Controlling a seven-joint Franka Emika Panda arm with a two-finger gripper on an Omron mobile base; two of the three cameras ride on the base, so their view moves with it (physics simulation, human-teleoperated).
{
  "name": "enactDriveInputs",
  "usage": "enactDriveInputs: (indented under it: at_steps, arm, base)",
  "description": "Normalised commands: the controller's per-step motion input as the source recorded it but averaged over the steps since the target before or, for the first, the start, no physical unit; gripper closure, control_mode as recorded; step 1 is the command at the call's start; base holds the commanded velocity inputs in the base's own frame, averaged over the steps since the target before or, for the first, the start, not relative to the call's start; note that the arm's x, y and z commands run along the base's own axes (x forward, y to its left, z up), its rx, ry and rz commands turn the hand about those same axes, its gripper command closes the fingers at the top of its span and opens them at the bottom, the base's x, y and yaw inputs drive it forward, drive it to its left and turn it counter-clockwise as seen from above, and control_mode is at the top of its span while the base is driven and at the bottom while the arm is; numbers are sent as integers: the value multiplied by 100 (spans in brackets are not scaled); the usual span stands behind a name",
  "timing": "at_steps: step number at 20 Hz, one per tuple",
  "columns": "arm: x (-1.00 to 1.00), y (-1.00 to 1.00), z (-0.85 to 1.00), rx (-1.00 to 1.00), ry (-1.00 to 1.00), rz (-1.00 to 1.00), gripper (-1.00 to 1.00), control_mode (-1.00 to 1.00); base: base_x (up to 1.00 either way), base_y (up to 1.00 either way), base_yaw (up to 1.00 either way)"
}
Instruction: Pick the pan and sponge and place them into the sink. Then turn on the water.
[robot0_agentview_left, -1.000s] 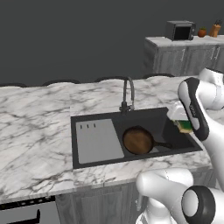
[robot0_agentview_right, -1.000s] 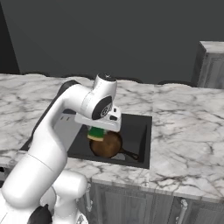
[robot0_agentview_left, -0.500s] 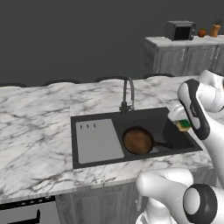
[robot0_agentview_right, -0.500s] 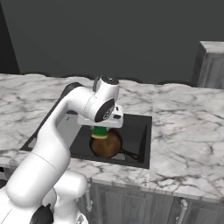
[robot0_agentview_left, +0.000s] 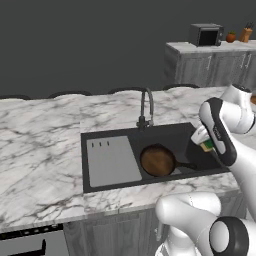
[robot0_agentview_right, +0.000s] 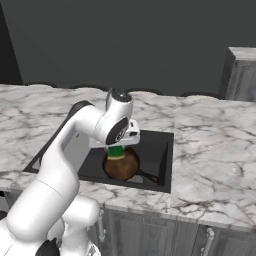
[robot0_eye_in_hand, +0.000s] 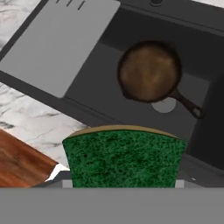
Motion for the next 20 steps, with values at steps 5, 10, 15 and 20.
enactDriveInputs:
  at_steps: [5, 10, 15, 20]
  arm:
    - [7, 2, -16, -3, -9, 9, 100, -100]
    - [20, 3, -9, 0, -5, 0, 100, -100]
    - [21, 11, -12, 0, -5, -3, 100, -100]
    - [20, 13, -13, -2, -1, -3, 100, -100]
  base:
    - [0, 0, 0]
    - [0, 0, 0]
    - [0, 0, 0]
    - [0, 0, 0]
